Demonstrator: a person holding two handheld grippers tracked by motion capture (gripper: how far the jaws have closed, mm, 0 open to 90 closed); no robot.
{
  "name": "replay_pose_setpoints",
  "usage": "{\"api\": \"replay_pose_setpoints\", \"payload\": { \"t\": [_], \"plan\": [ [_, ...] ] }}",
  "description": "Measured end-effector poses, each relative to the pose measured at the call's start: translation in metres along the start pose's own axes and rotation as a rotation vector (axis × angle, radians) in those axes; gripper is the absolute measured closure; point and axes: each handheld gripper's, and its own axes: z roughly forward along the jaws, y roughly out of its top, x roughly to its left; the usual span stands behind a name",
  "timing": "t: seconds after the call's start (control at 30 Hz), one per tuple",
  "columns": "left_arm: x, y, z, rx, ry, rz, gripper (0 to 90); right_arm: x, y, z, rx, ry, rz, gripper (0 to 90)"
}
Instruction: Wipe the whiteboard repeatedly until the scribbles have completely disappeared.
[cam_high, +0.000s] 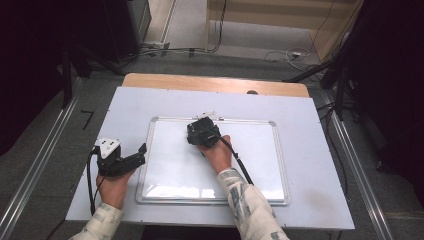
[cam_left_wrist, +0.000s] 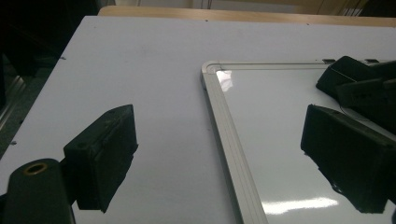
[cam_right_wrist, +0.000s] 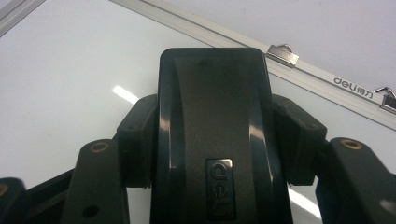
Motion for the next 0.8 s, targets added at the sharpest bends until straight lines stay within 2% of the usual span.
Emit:
{"api": "replay_pose_setpoints", "payload": {
  "t": [0.27,0.53,0.8],
  "plan": [
    [0.000,0.000,0.000,-0.002,-0.001,0.000,11.2,0.000,0.000,-0.001,-0.002,-0.007,0.012,35.7],
    [0.000,0.000,0.000,-0.001,0.000,0.001,11.2,-0.004,-0.002,-0.004,-0.002,-0.006,0.007,38.4],
    [-0.001,0.000,0.000,-0.001,0.000,0.002,11.2,-0.019,-0.007,-0.009,0.006,-0.027,0.014,39.0]
  ]
}}
